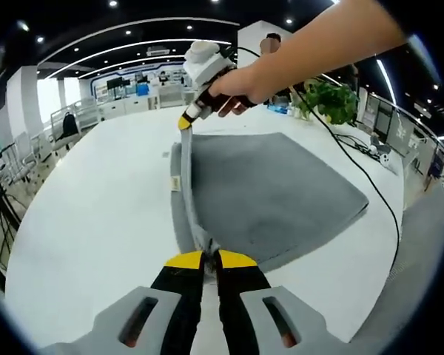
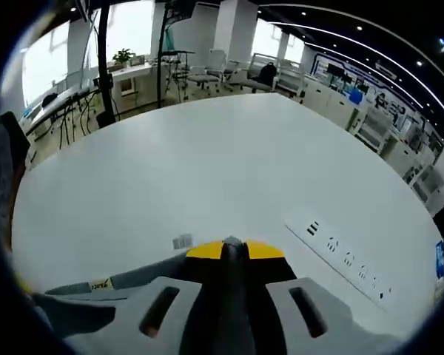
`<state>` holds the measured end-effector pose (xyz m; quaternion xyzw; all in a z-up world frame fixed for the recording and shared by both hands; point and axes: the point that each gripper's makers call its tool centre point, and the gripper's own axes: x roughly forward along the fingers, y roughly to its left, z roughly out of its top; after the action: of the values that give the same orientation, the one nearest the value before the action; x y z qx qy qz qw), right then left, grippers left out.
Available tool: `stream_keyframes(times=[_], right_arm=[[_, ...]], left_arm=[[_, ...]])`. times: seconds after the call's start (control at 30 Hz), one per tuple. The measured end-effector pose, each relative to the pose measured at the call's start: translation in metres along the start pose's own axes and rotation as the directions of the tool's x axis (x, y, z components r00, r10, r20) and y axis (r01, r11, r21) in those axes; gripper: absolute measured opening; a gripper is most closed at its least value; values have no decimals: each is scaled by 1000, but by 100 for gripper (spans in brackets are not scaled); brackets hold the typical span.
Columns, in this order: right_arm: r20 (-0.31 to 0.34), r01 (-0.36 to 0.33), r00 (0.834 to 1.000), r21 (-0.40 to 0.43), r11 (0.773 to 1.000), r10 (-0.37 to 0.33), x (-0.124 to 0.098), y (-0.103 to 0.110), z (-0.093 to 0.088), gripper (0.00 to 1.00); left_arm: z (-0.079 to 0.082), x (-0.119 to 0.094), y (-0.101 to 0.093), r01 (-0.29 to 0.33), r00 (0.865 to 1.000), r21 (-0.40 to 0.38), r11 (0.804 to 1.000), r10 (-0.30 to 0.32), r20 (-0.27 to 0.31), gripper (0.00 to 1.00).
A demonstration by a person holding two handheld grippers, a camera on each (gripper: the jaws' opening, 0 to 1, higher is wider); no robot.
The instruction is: Fold the towel on the table until its edges align and the towel forms a compact rectangular stack.
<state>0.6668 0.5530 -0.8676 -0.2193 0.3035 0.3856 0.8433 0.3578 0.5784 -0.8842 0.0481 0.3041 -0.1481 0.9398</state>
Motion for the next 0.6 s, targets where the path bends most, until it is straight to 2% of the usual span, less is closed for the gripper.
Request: stream_keyframes(times=[0.2, 0.43, 0.6], right_arm=[[47, -8, 999, 30, 1000, 6, -6, -1, 9, 11], [50, -9, 999, 35, 999, 7, -15, 1, 6, 11], [52, -6, 999, 44, 999, 4, -14, -6, 9, 11]], left_arm=[[-9, 0, 3, -11, 1000, -16, 1000, 10, -27, 4], [-14, -4, 4, -11, 999, 1, 1000, 11, -42, 5], [-13, -12, 6, -30, 999, 9, 1000, 30, -34, 5]])
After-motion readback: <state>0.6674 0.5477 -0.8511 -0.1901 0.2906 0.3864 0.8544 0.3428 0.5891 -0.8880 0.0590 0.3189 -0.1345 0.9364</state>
